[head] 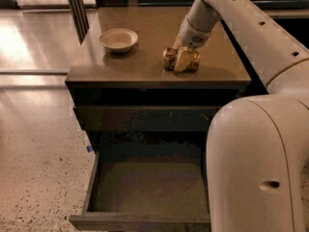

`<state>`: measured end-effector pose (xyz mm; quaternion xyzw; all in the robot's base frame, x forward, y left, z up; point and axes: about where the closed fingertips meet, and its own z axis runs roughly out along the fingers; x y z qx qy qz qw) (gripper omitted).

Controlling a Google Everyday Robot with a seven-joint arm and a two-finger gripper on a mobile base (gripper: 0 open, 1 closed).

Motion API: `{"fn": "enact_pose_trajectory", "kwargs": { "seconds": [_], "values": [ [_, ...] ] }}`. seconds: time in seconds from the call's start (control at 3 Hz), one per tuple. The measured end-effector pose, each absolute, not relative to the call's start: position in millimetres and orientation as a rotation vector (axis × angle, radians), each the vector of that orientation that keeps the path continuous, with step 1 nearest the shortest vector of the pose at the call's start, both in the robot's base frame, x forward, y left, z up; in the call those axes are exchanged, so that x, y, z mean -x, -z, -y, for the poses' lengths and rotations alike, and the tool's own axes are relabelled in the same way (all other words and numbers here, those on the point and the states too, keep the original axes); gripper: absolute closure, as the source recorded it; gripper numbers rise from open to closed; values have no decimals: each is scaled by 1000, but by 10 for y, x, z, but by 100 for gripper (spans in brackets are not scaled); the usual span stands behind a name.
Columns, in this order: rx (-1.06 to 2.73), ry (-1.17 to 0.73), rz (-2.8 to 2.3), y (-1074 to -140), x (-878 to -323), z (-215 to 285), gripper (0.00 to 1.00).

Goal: Place orange can into middle drawer

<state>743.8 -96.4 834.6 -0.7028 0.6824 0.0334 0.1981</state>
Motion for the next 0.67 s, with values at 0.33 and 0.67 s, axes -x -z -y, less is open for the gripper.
{"fn": "enact_pose_trajectory", "kwargs": {
  "seconds": [0.33,0.67],
  "values": [
    [1967,-94,-1909,-8347,-7437,964,97],
    [1967,-147,-1836,-8484,-7264,918,100]
  ]
}}
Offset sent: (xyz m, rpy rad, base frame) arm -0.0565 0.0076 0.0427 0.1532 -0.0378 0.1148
